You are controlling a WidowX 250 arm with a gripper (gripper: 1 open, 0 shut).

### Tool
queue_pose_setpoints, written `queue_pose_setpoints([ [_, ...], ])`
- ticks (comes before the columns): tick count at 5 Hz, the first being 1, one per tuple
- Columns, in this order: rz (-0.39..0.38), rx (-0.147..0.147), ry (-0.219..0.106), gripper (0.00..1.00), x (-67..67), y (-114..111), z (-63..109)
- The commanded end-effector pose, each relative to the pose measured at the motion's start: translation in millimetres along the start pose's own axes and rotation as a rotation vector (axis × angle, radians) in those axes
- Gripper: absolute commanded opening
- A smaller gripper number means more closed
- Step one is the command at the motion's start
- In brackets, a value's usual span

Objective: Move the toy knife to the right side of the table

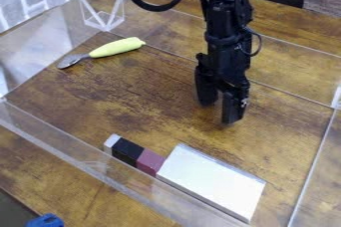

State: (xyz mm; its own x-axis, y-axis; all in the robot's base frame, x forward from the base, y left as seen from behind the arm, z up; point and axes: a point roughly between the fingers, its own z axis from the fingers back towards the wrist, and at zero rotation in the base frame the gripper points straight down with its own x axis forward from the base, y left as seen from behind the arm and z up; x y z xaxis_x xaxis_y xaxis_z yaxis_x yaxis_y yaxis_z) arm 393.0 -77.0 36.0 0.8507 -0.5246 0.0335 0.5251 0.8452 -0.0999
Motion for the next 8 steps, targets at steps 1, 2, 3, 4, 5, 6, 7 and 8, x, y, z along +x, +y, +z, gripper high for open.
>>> queue_pose_setpoints([
  [1,0.012,0.052,-0.071,1.0,2.4,17,40.6],
  [2,0.021,0.07,-0.063,1.0,-4.8,28,53.3],
  [3,0.024,0.083,-0.053,1.0,-11.1,34,63.1],
  [4,0.029,0.111,-0.059,1.0,-13.7,40,78.1],
  [5,0.024,0.135,-0.066,1.0,-15.4,45,91.1],
  [6,-0.008,0.15,-0.072,1.0,-12.0,51,95.6],
  [7,-0.047,0.163,-0.078,1.0,-6.5,55,97.4],
  [8,-0.098,0.174,-0.085,1.0,-1.1,57,98.5],
])
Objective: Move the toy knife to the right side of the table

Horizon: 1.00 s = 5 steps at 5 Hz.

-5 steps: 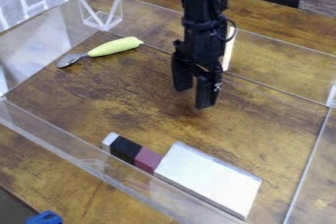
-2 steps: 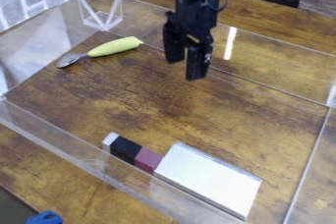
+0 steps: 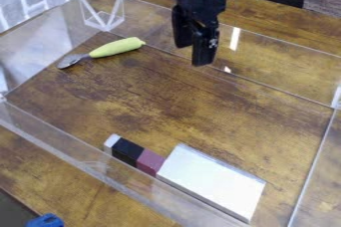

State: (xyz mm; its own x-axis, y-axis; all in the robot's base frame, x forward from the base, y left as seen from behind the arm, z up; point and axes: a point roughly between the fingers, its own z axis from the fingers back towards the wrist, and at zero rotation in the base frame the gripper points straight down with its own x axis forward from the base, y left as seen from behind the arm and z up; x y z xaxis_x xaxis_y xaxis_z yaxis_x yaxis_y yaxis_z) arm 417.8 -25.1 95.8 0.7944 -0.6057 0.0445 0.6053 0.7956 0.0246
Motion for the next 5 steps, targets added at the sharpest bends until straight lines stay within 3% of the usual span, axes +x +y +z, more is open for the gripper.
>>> queue_pose_setpoints([
  [1,-0.044,0.062,-0.086,1.0,6.4,12,30.2],
  [5,-0.214,0.068,-0.127,1.0,20.8,17,21.1],
])
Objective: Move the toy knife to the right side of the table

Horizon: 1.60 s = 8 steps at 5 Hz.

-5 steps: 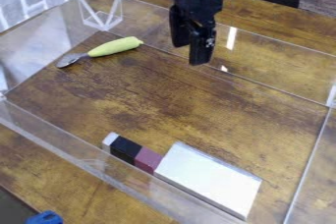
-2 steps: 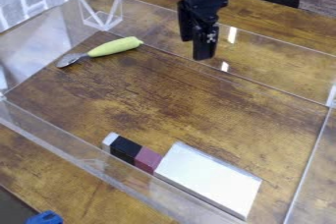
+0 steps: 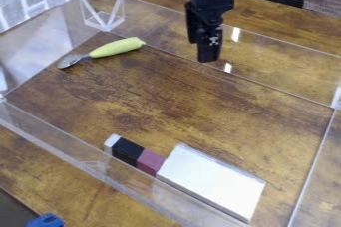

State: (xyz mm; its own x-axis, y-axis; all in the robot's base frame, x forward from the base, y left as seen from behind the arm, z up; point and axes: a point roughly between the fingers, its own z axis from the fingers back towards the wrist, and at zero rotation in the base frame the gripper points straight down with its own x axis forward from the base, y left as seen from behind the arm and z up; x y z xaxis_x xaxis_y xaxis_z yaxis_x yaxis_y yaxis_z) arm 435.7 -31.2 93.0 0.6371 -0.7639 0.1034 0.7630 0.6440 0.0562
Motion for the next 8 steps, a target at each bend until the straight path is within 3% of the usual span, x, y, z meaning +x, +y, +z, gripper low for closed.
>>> queue_pose_setpoints([
  [1,-0.024,0.064,-0.058,1.0,-0.1,13,26.4],
  [3,-0.059,0.081,-0.064,1.0,-12.3,11,39.2],
  [4,-0.077,0.089,-0.069,1.0,-11.9,11,43.5],
  [6,-0.059,0.078,-0.039,1.0,-40.1,25,44.8],
  [8,-0.04,0.047,-0.018,1.0,-68.1,37,40.5],
])
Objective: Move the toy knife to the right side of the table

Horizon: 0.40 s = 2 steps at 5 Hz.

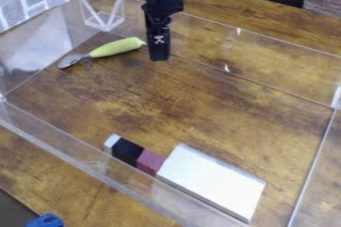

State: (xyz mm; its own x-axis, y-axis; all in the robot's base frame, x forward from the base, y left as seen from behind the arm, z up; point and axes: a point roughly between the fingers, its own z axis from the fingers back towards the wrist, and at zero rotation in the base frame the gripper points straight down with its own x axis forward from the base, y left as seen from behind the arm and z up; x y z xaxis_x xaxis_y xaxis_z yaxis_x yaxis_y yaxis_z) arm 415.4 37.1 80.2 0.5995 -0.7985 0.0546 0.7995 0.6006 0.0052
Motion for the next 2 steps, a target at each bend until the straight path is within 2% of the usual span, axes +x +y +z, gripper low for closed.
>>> queue_pose_setpoints([
  [1,0.022,0.091,-0.058,1.0,-15.7,11.2,45.7],
  [2,0.011,0.079,-0.059,1.0,-23.6,18.5,42.0],
])
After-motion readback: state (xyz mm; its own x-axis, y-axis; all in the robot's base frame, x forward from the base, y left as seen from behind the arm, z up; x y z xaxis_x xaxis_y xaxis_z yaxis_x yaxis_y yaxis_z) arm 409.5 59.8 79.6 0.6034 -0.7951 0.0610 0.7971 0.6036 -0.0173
